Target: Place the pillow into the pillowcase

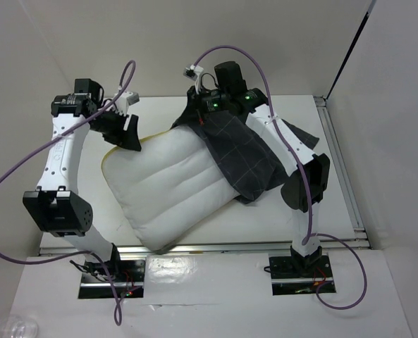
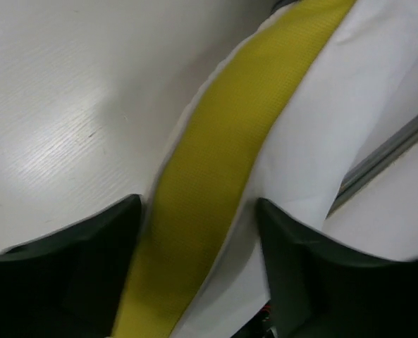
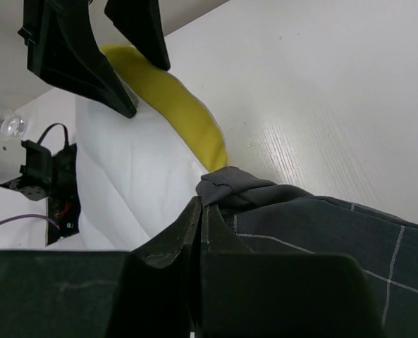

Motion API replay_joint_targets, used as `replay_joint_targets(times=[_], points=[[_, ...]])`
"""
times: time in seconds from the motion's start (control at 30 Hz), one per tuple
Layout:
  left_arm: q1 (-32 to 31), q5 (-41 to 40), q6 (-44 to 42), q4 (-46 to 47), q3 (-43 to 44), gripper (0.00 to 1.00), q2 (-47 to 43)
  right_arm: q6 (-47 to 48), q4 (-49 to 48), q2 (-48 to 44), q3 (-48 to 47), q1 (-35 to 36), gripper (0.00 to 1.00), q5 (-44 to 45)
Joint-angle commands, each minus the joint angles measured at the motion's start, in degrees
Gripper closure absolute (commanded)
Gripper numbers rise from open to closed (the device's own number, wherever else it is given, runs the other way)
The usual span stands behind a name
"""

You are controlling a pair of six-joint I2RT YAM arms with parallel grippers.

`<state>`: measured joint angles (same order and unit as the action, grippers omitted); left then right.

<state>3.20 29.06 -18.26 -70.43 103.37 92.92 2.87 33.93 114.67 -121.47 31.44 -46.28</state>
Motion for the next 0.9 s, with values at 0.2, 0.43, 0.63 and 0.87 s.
replay_joint_targets(times=[0.2, 0.43, 0.63, 0.87], points=[[0.9, 12.0, -5.7, -3.0, 1.8, 1.00, 4.7, 0.5, -1.2, -0.2, -2.5, 1.5, 1.00, 5.8], [0.4, 16.6, 1.4, 3.7, 5.0, 1.00, 8.4, -1.7, -1.2, 5.7, -6.1, 5.1, 1.00, 5.8], [0.4, 21.6, 11.7, 15.2, 6.3, 1.00, 13.1, -4.0, -3.3, 12.0, -13.0, 7.8, 1.00, 10.9], [-1.0, 25.4, 24.1, 27.8, 7.2, 1.00, 17.3, -7.0, -11.7, 13.0, -15.7, 3.9, 1.00, 19.8]])
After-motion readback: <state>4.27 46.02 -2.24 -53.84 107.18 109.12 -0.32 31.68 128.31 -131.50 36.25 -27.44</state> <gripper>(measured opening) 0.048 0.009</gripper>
